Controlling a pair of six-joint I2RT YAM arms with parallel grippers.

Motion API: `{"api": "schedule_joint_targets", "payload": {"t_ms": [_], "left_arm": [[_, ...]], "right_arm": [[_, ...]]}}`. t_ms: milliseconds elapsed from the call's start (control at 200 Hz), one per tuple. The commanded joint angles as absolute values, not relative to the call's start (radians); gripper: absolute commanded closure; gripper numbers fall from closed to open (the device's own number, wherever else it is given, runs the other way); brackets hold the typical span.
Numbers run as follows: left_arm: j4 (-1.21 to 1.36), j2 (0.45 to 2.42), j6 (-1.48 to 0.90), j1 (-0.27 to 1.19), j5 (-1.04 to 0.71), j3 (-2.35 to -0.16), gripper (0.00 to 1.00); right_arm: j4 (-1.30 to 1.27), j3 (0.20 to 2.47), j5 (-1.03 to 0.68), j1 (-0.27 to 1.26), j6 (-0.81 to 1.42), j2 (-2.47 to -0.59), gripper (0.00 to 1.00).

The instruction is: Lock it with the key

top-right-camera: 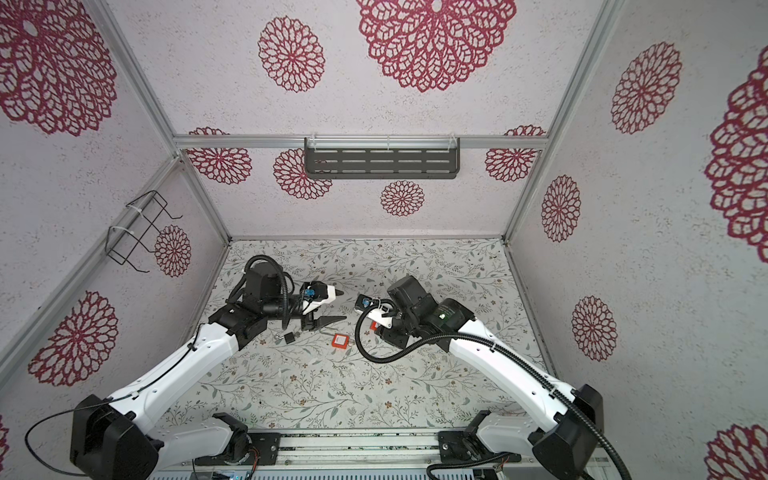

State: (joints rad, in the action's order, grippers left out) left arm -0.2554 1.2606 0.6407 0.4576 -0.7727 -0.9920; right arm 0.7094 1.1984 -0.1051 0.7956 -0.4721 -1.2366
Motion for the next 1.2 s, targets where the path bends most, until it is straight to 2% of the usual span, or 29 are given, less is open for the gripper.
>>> {"api": "schedule_joint_targets", "payload": {"t_ms": [0, 135, 525, 856, 1016, 1196], "left_arm": [[-0.326, 1.285, 0.663, 0.461, -0.829, -1.022, 0.38], [-0.303, 1.298, 0.641, 0.476, -0.829, -1.020, 0.40], [-0.356, 1.345, 0.645, 0.490, -0.844, -1.067, 0.60], [-0.391, 1.368, 0.669, 0.495, -0.851, -1.094, 0.65], [-0.408, 1.379, 0.675, 0.498, -0.856, -1.110, 0.74], [-0.412, 1.382, 0.675, 0.502, -0.862, -1.117, 0.79]], "right_arm": [[0.658, 1.213, -0.113, 0.796, -0.506, -1.197, 0.80], [0.653, 1.215, -0.123, 0.796, -0.507, -1.201, 0.81], [0.648, 1.221, -0.135, 0.797, -0.527, -1.200, 0.83], [0.638, 1.222, -0.127, 0.797, -0.528, -1.193, 0.84], [0.633, 1.223, -0.134, 0.797, -0.528, -1.198, 0.84], [0.628, 1.220, -0.134, 0.797, -0.528, -1.198, 0.84]]}}
